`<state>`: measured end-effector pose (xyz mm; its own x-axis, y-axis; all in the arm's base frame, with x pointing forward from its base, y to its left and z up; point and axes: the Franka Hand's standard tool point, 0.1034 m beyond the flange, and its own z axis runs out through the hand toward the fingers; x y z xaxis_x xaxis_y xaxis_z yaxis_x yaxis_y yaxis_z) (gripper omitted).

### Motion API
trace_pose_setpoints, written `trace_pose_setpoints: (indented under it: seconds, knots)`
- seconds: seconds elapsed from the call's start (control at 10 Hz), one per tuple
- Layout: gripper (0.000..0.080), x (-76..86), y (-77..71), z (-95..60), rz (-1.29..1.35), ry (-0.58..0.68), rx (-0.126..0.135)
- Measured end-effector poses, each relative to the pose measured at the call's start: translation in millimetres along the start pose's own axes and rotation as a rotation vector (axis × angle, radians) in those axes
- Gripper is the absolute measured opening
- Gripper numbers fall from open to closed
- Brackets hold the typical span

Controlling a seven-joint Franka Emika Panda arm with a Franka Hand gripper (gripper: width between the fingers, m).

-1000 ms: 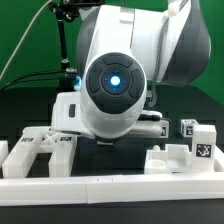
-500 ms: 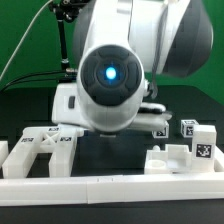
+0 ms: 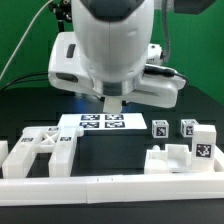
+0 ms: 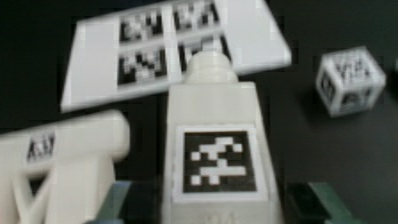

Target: Assemble chair

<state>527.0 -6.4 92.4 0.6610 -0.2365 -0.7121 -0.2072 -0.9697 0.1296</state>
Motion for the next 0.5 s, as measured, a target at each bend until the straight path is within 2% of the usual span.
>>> trace_pose_setpoints:
  seconds: [0.1,0.2,0.3,0.4,0.5]
  knots:
    - [0.0287,4.2,-9.3,-5.3,0.023,0.102,0.032]
    - [0.0287,0.5,-28.3,-11.0,0.051,0.188,0.095]
    - [0.0287,-0.5,-44.7,-25.4,0.101,0.266,0.149]
    - [0.0287,2.0,-70.3,-48.6,0.159,0.397,0.198]
    - [0.0287,-9.6,-88.6,-63.8,0.179,0.458,0.222]
